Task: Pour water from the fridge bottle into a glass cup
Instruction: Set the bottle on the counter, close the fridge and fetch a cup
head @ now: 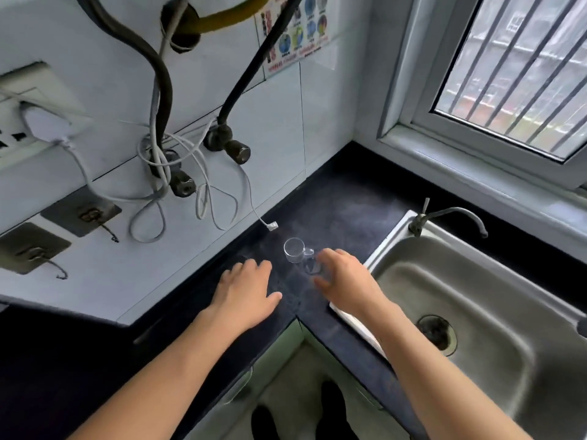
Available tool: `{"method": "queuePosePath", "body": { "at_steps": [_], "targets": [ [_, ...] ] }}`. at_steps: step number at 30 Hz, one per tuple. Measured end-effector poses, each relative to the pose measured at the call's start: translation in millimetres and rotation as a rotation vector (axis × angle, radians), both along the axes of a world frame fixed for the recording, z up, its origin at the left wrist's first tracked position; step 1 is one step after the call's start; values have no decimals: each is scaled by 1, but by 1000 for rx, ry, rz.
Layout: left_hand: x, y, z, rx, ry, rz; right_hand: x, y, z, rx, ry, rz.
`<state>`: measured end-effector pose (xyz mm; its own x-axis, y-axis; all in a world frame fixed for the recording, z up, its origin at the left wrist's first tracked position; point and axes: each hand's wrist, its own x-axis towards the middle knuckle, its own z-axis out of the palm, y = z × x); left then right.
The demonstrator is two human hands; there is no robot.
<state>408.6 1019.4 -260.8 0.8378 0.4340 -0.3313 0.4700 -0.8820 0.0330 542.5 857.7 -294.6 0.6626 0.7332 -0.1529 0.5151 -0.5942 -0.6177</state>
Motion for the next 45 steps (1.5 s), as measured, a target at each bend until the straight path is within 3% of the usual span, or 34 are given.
{"method": "queuePosePath", "body": {
  "at_steps": [4,10,22,34,45],
  "targets": [
    [20,-5,-32,41,-7,36,39,20,-51,36,114,-70],
    [27,-1,-65,86,94,106,71,52,-103,-38,140,-61],
    [21,6,-84,69,123,188,77,78,-131,-133,77,-30],
    [20,9,-90,-454,-267,599,28,63,-123,109,227,-46],
    [-47,12,-78,-560,-562,823,-38,80,-84,159,255,181]
  ]
}}
